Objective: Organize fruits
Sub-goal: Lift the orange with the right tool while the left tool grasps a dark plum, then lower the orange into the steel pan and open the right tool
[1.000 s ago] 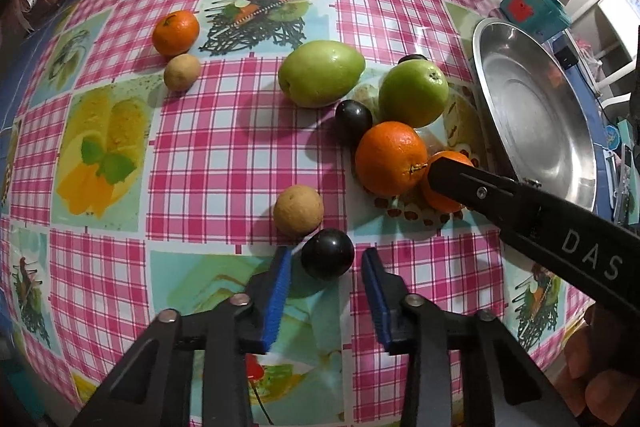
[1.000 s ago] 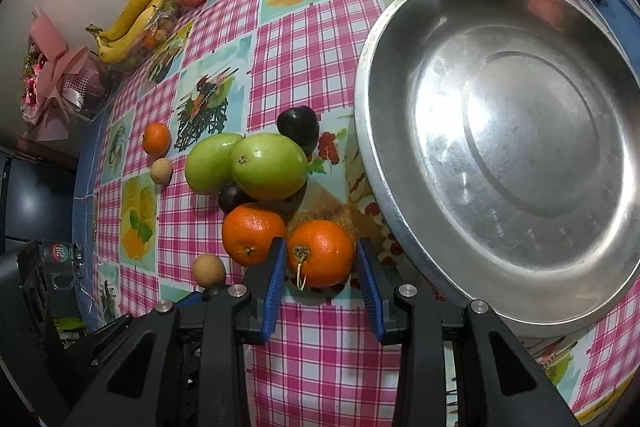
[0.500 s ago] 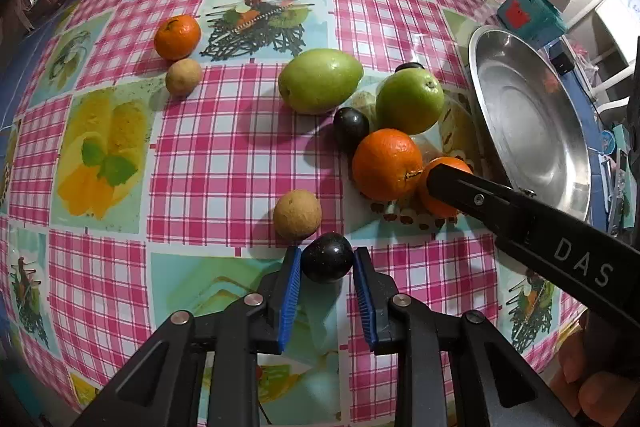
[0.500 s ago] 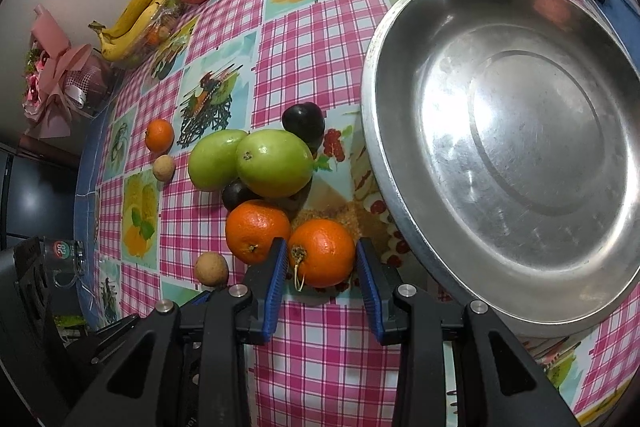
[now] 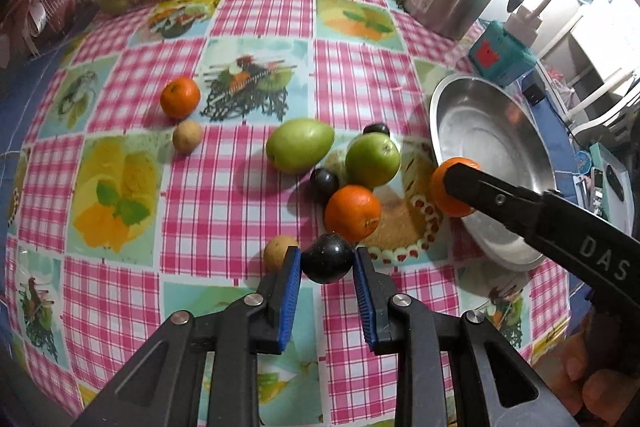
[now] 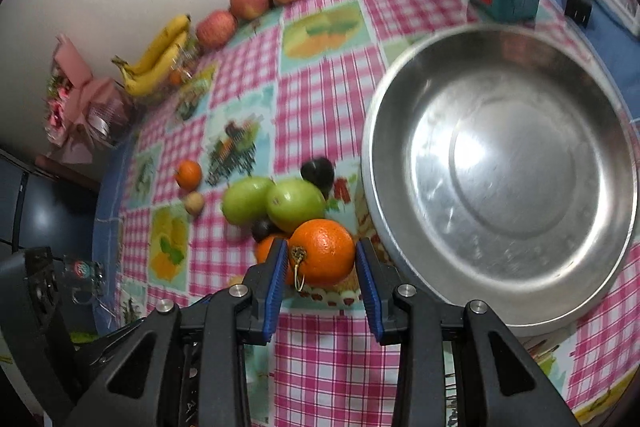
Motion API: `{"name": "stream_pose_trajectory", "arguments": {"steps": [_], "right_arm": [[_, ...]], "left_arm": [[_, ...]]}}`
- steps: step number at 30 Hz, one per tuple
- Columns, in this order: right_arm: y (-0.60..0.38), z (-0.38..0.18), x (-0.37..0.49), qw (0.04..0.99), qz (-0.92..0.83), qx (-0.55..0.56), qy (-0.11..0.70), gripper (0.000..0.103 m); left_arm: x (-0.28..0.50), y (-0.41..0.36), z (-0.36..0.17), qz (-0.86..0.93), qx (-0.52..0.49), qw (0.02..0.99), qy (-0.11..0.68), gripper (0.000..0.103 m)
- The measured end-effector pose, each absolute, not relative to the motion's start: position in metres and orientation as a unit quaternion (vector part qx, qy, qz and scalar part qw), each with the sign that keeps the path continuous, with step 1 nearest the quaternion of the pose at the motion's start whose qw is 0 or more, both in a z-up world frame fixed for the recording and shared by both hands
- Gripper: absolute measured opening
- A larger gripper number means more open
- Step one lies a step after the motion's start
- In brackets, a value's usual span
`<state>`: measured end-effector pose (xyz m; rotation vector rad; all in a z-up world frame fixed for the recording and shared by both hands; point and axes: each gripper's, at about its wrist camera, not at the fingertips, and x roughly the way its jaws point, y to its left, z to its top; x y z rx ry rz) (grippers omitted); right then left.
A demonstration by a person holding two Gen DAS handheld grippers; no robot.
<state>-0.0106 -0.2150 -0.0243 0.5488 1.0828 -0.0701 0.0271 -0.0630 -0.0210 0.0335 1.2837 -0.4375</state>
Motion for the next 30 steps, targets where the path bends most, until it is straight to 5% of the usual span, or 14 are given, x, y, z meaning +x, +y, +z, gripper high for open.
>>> {"name": "stream_pose_trajectory", "arguments": {"steps": [30], "right_arm": [[-0.315, -0.021, -0.037, 0.807, -0.214, 0.271, 0.480, 0.036]], "left_arm": [[0.050, -0.192, 0.003, -0.251, 0.105, 0.800, 0.534, 0.028]]}}
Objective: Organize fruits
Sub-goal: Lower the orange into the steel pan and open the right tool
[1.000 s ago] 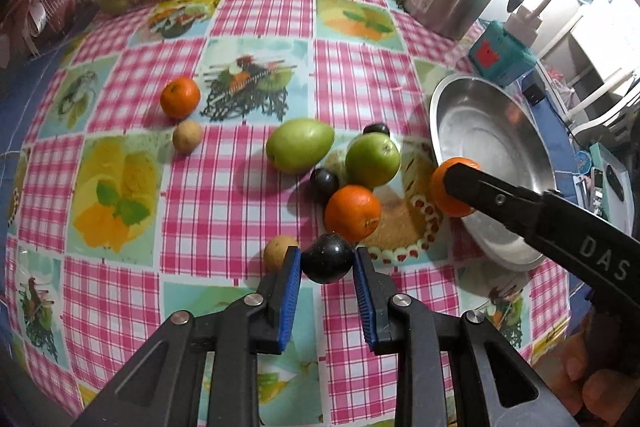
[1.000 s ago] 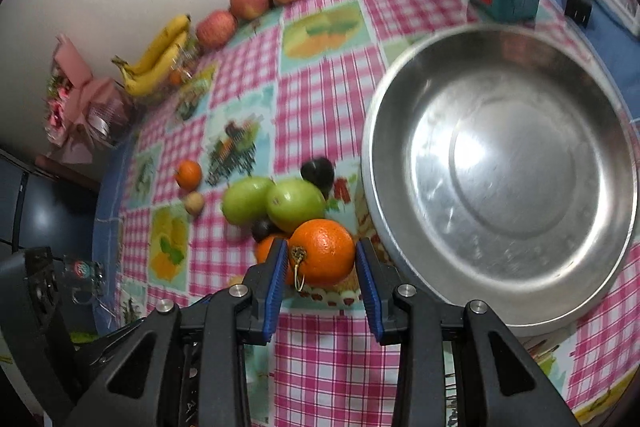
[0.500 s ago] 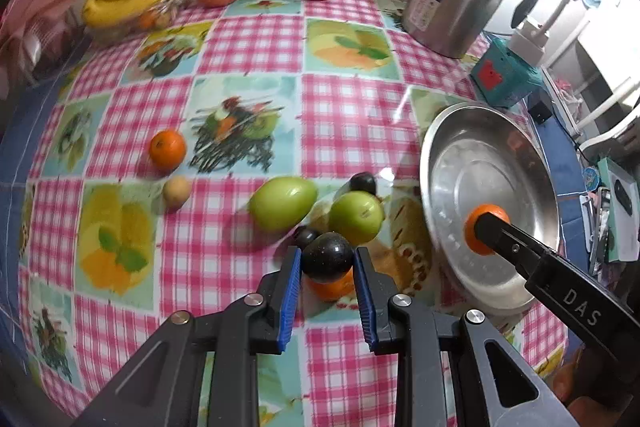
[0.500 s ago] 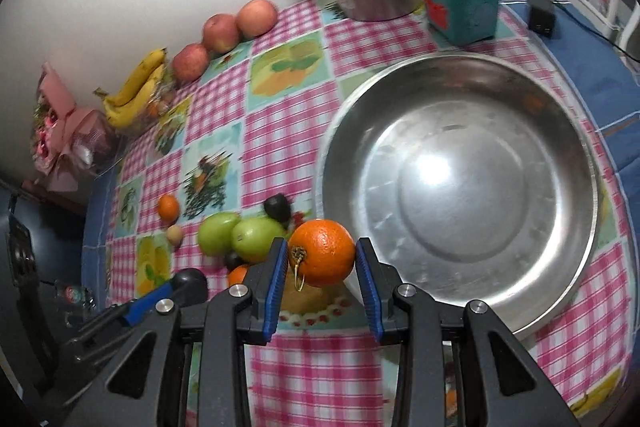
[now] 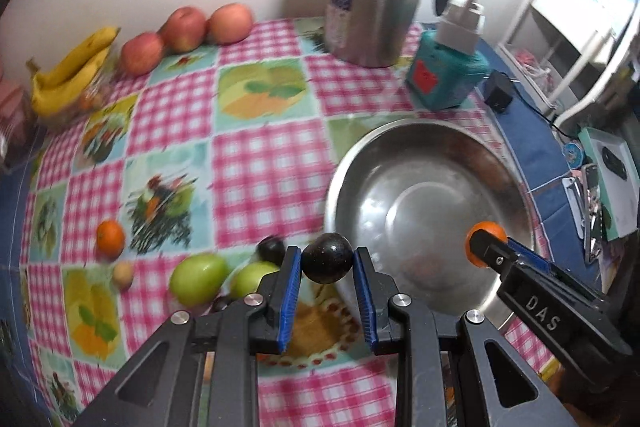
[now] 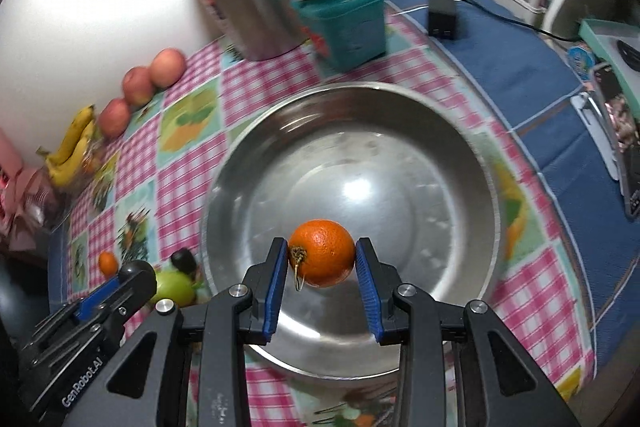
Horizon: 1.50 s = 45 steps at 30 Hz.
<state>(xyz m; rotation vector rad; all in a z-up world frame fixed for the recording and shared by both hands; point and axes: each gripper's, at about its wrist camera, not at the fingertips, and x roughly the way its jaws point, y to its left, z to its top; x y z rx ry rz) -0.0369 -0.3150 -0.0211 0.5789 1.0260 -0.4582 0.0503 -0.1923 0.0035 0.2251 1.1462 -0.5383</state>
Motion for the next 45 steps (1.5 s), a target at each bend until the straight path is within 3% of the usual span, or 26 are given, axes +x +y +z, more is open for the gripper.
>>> {"name": "stream_pose_trajectory", "arguments": {"steps": [18, 45], "right_arm": [[-0.347, -0.029, -0.052, 0.787, -0.266, 0.279, 0.482, 0.036], [-0.350, -0.042, -0.046, 0.770, -0.259, 0.281, 0.511, 0.037]], "left_arm": [[0.054, -0.238, -0.024, -0.271, 0.121, 0.791, 0.535, 0.028], [0.056, -0.239, -0.046, -0.259, 0.123, 0.779, 0.557, 0.029]]}}
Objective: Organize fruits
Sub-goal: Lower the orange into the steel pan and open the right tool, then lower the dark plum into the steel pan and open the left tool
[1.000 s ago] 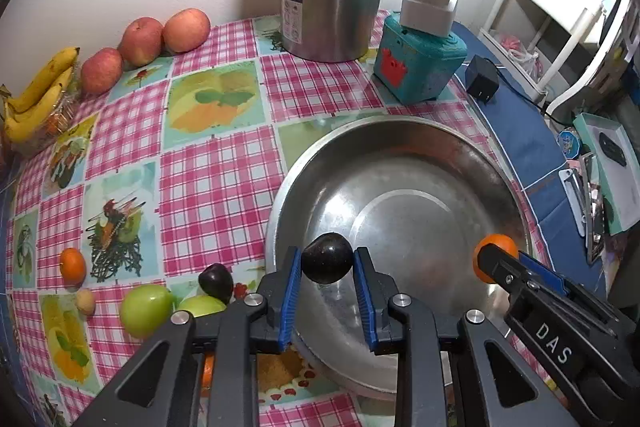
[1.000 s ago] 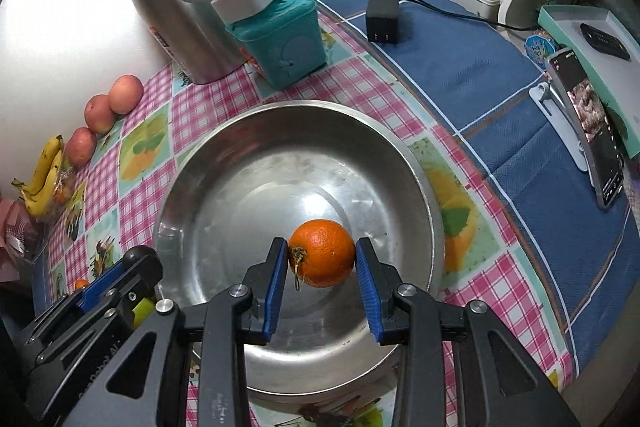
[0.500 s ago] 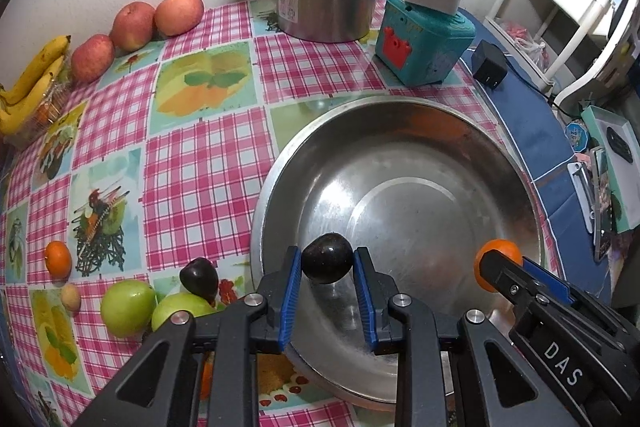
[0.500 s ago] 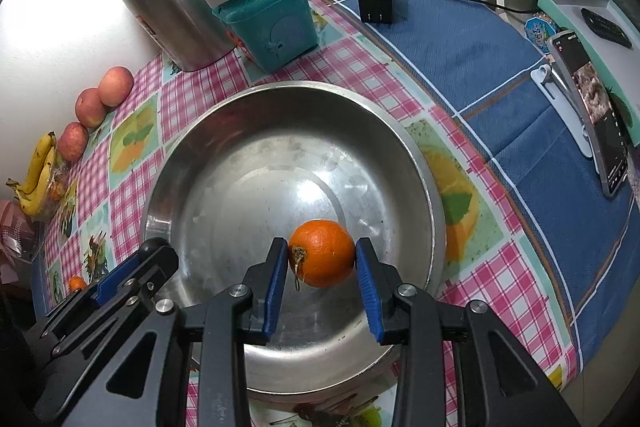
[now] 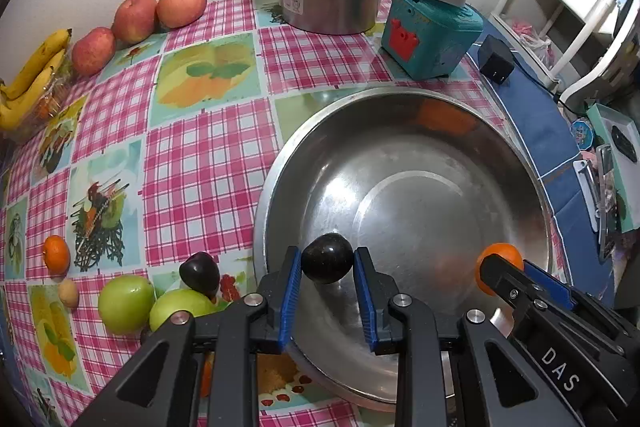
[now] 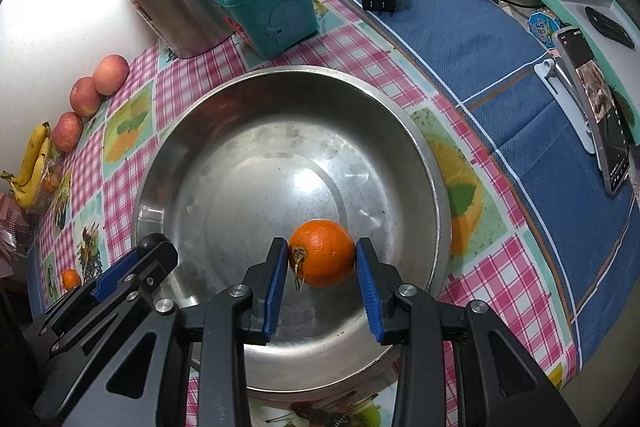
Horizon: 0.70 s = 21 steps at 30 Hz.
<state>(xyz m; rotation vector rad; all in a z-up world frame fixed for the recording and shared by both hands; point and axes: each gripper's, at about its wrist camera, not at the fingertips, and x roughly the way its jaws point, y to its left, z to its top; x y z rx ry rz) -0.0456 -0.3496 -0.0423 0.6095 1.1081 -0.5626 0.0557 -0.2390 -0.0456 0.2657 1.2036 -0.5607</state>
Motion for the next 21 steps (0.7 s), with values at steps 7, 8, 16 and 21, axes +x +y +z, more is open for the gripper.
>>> {"name": "stream_pose_trajectory", "arguments": {"steps": [7, 8, 16, 21], "right_arm": [[-0.349, -0.045, -0.044, 0.767, -0.260, 0.279, 0.517, 0.037], [-0.349, -0.045, -0.044, 0.766, -0.260, 0.279, 0.517, 0.037], [-0.349, -0.044, -0.046, 0.768, -0.262, 0.278, 0.515, 0.038], [-0.349, -0.041, -0.047, 0.770, -0.266, 0.275, 0.511, 0.046]], "left_arm": [[0.057, -0.239, -0.048, -0.259, 0.123, 0.776, 0.562, 0.030], [0.057, -0.239, -0.048, -0.259, 0.123, 0.776, 0.563, 0.030], [0.058, -0.237, -0.046, -0.259, 0.112, 0.773, 0.568, 0.037], [0.059, -0.233, -0.038, -0.261, 0.103, 0.778, 0.563, 0.046]]}}
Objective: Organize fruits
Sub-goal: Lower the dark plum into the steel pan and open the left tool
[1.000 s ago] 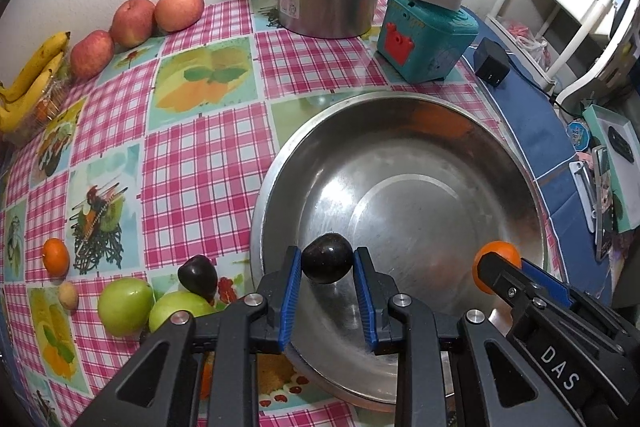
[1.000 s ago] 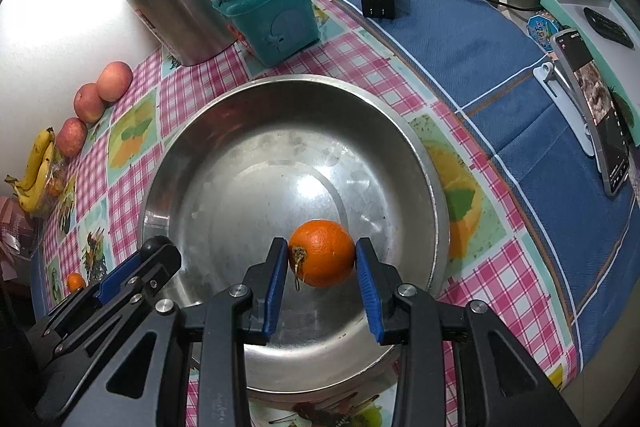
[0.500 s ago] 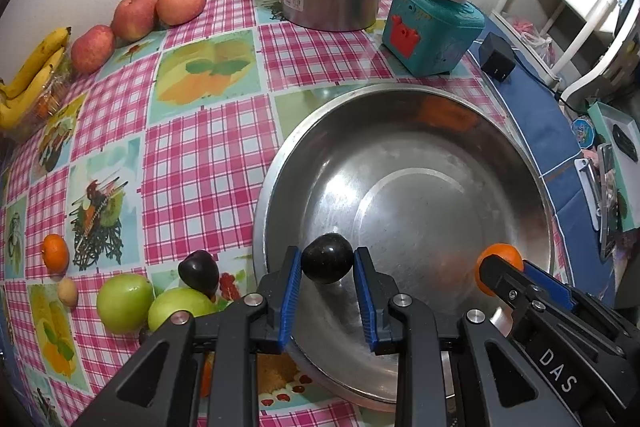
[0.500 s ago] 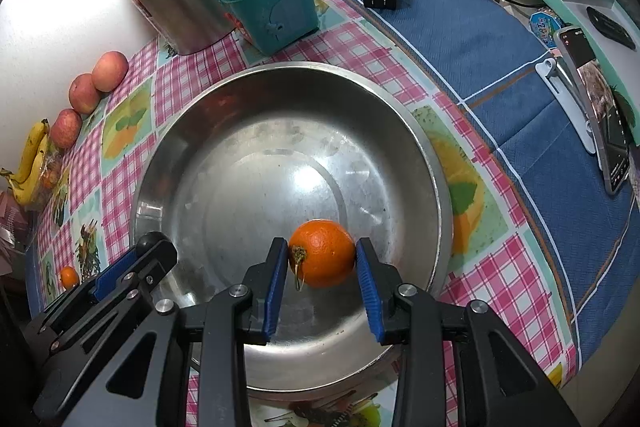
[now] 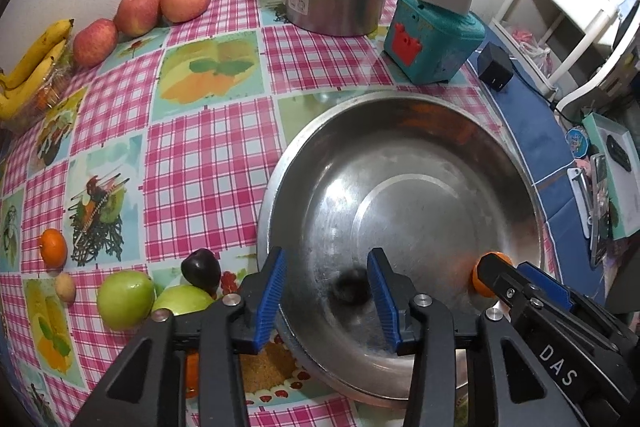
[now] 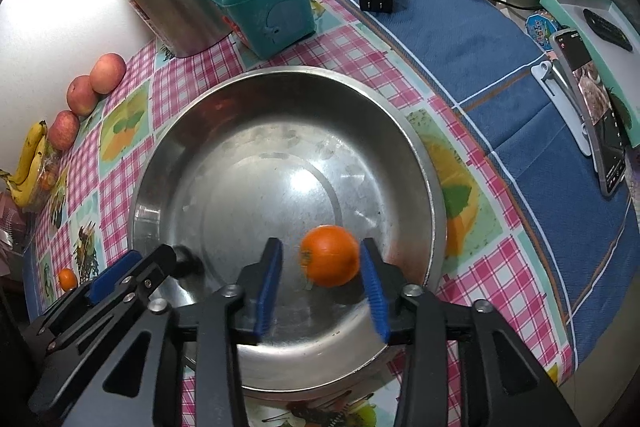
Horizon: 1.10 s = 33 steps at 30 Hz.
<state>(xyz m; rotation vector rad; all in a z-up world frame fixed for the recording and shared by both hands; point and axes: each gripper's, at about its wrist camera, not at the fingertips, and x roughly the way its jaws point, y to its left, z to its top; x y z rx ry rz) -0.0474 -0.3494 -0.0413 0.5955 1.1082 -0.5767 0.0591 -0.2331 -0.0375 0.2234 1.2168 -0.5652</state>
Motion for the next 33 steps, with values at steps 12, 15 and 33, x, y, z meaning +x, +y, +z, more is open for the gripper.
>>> {"name": "stream_pose_trajectory", "arguments": {"steps": [12, 15, 33], "right_arm": [[-0.346, -0.033, -0.048, 0.777, -0.263, 0.268, 0.504, 0.046], [-0.345, -0.032, -0.047, 0.778, -0.261, 0.267, 0.505, 0.046], [-0.314, -0.023, -0.030, 0.798, -0.218, 0.232, 0.512, 0.046]], "left_arm": [[0.070, -0.204, -0.021, -0.214, 0.090, 0.803, 0.550, 0.062], [0.073, -0.195, -0.019, -0.200, 0.085, 0.807, 0.549, 0.063], [0.095, -0.115, -0.024, -0.104, 0.029, 0.811, 0.575, 0.065]]}}
